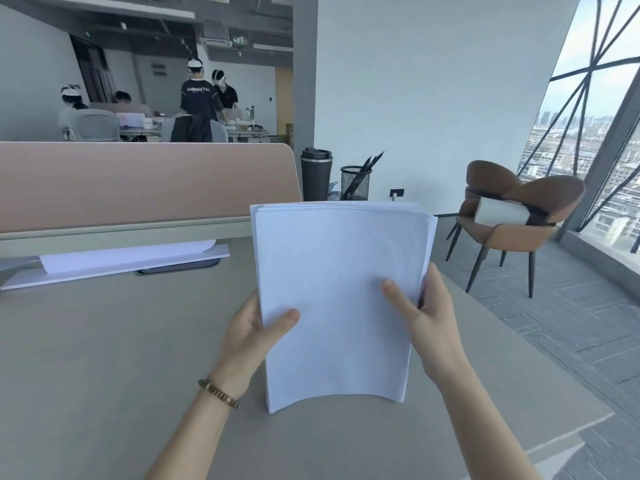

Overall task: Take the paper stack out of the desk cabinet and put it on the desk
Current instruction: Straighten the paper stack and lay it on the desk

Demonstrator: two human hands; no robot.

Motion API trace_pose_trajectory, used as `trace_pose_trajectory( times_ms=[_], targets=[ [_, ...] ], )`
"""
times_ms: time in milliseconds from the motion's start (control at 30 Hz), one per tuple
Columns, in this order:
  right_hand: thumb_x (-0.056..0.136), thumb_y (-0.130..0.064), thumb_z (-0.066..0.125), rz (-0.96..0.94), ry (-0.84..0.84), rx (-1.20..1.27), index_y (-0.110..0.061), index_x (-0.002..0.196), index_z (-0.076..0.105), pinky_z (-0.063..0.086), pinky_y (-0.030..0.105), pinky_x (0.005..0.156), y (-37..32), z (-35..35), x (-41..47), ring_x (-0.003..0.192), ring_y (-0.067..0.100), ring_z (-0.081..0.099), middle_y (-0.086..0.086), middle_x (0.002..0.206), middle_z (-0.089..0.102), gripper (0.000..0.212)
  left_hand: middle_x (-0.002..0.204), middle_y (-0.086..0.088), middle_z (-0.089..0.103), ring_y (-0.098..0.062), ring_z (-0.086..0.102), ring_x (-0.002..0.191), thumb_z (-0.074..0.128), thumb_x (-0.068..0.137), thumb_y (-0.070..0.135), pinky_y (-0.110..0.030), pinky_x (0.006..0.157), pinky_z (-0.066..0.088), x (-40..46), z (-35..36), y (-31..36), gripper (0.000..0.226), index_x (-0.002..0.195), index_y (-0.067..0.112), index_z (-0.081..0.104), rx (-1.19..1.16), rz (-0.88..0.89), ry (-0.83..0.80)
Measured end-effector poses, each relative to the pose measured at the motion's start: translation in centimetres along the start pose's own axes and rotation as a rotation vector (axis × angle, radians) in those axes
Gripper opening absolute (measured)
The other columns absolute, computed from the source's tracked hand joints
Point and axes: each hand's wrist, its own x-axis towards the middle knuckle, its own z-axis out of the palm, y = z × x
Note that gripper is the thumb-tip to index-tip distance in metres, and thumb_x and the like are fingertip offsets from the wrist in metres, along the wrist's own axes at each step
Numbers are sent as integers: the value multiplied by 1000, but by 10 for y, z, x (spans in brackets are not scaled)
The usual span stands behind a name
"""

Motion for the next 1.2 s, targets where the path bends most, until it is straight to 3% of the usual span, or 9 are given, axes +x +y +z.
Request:
trace_pose_trajectory(
  times_ms=[100, 200, 300, 533, 667, 867, 1100, 1200],
  targets=[
    [92, -23, 72, -64, -3, -1, -30, 112, 60, 59, 26, 75, -10, 3, 4, 99, 6, 73, -13, 108, 73, 24, 106, 8, 78, -11, 75, 94, 79, 80, 4, -26, 74, 61, 0, 7, 9, 45, 117, 20, 60, -49, 22, 33],
    [91, -29, 73, -89, 13, -17, -33, 122, 57, 57, 35, 88, -13, 5, 4, 110, 8, 70, -14, 117, 71, 35, 101, 8, 79, -10, 76, 91, 83, 77, 9, -24, 70, 60, -7, 16, 5, 39, 111, 21, 68, -7, -4, 86],
    [91, -30, 73, -88, 38, 22, -33, 127, 56, 55, 36, 92, -8, 4, 1, 115, 9, 69, -13, 122, 70, 40, 92, 9, 81, -12, 77, 88, 83, 77, 11, -23, 68, 58, -16, 20, -6, 23, 97, 19, 75, 23, -16, 123],
    [94, -24, 69, -60, 43, 68, -27, 123, 60, 57, 32, 84, -2, 4, -8, 109, 10, 72, -5, 121, 72, 30, 87, 10, 81, -10, 77, 85, 84, 77, 16, -30, 74, 61, -19, 24, 0, 14, 89, 21, 78, 84, 17, 134],
    [95, -22, 67, -109, 35, 71, -27, 128, 58, 59, 28, 84, -5, 0, -7, 111, 7, 71, -9, 124, 71, 34, 87, 14, 81, -3, 76, 81, 83, 78, 13, -19, 68, 60, -13, 26, 5, 17, 91, 21, 77, 70, 58, 134],
    [91, -31, 70, 88, -43, -13, -32, 134, 55, 54, 51, 102, 63, -6, -27, 122, 14, 67, -7, 133, 67, 45, 95, 16, 80, 3, 73, 87, 81, 80, 16, -8, 66, 53, -34, 23, -46, 19, 97, 26, 77, 180, -124, 65],
    [90, -32, 72, 173, -6, -20, -34, 128, 61, 56, 48, 99, 93, -3, -28, 117, 13, 70, -10, 126, 72, 40, 88, 18, 80, 3, 74, 84, 81, 80, 15, -8, 63, 52, -17, 23, -49, 18, 94, 25, 77, 228, -174, 71],
    [86, -35, 76, 222, 76, -98, -32, 112, 63, 60, 47, 90, 87, -6, -15, 105, 16, 74, -9, 113, 75, 29, 90, 13, 80, 1, 74, 82, 82, 79, 18, -9, 63, 51, -5, 31, -46, 18, 95, 23, 76, 280, -184, 41]
  ],
)
